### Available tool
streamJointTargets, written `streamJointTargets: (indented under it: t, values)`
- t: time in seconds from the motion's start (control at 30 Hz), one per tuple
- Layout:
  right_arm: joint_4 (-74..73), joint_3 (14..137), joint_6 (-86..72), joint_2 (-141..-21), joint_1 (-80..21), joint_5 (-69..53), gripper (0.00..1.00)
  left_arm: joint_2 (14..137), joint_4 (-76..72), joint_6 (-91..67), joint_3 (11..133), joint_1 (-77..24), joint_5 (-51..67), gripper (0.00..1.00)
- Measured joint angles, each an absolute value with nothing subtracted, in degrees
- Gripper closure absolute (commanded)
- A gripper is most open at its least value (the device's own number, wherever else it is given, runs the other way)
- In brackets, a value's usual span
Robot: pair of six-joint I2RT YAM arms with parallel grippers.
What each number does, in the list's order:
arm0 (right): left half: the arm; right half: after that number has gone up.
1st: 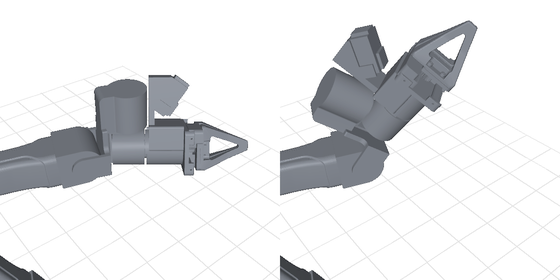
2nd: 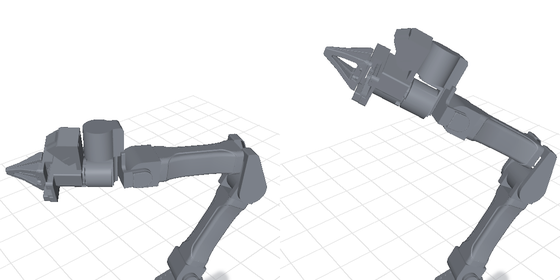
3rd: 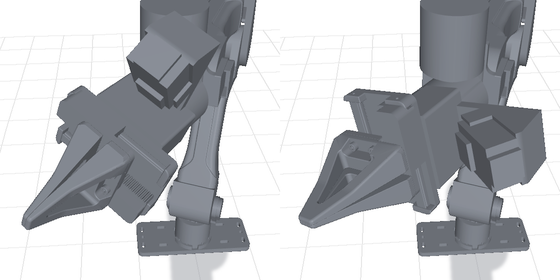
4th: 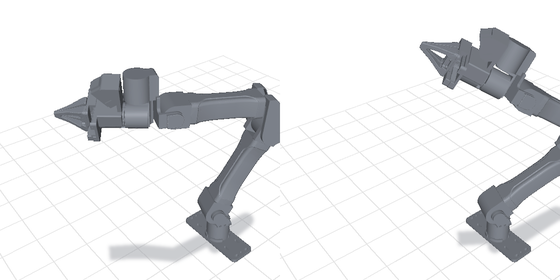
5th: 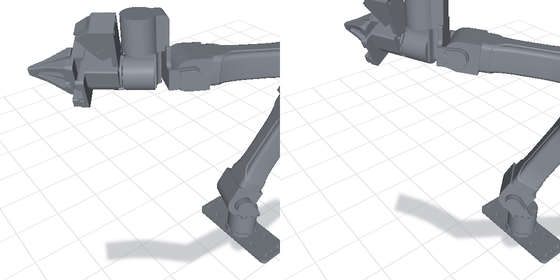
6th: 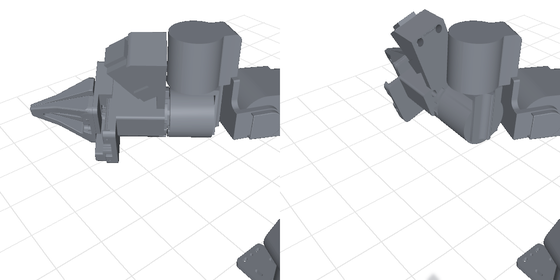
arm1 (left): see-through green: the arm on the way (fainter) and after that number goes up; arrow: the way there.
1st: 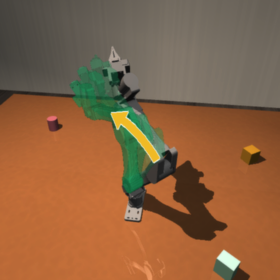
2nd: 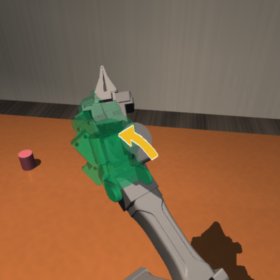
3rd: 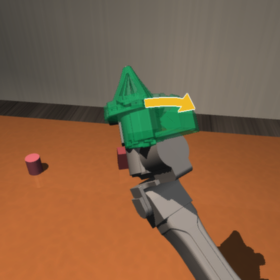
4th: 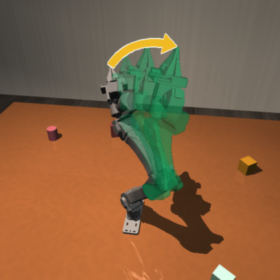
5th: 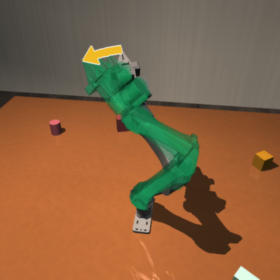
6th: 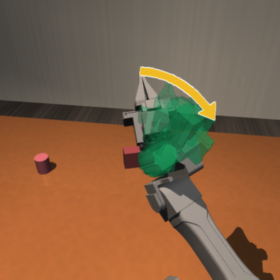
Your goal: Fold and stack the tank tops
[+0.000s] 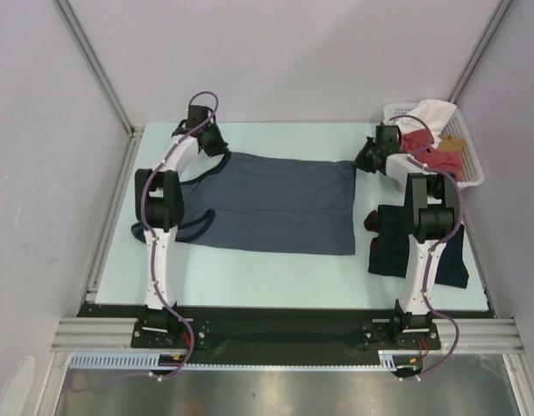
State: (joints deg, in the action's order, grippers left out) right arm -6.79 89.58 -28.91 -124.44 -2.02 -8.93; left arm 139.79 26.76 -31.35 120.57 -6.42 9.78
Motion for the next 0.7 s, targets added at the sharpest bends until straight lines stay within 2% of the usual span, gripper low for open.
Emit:
streamJointTargets:
  t: [0.7]
  values:
    - [-5.3, 81.8, -30.1, -116.2, -1.9, -11.0, 1.00, 129.6, 21.5, -30.8, 106.6, -6.1, 12.3, 1.00]
